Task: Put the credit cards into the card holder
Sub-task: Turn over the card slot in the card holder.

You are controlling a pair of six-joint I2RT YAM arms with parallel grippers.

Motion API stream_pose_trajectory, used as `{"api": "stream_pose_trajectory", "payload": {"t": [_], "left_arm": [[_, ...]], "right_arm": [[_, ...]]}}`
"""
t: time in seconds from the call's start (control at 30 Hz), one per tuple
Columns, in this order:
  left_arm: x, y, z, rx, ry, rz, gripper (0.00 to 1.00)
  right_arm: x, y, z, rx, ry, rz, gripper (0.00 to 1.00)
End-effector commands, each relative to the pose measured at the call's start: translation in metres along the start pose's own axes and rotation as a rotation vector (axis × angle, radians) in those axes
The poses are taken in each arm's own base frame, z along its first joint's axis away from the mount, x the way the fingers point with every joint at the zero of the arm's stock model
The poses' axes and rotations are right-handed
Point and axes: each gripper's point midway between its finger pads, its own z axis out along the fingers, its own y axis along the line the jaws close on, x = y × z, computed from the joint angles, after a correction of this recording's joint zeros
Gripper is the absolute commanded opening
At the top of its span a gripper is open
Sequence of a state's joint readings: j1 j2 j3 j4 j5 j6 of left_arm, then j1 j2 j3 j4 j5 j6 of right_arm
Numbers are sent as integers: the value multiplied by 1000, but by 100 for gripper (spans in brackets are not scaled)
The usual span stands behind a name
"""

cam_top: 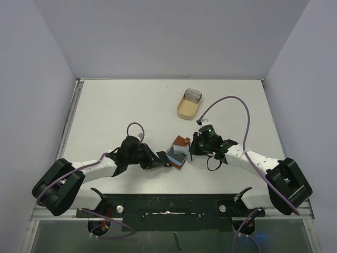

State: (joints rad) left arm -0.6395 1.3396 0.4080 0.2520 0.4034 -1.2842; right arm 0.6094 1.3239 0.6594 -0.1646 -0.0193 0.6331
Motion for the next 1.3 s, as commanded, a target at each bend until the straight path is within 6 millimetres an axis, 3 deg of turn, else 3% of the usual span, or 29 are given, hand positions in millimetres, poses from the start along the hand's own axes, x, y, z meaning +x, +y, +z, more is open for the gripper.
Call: {"api": "stream_pose_trajectory", "payload": {"t": [0.0,0.37,0.93,1.1,1.27], "left_arm": [[-7,-13,0,55,-31,0,0],[-4,-6,1,52,-31,-31,0],[-3,-34,5,148,-8,48,0],[-5,-35,4,133,-22,71,0],[-2,-49,2,205,-8,109,0]], "right_arm": [[-12,8,-4,-33,-47,3,0],[-12,8,-4,-31,-45,3,0],[-9,10,0,-40,-31,4,0],[-8,12,0,-42,-29,3,0],[-3,18,-1,-57,-20,11,0]]}}
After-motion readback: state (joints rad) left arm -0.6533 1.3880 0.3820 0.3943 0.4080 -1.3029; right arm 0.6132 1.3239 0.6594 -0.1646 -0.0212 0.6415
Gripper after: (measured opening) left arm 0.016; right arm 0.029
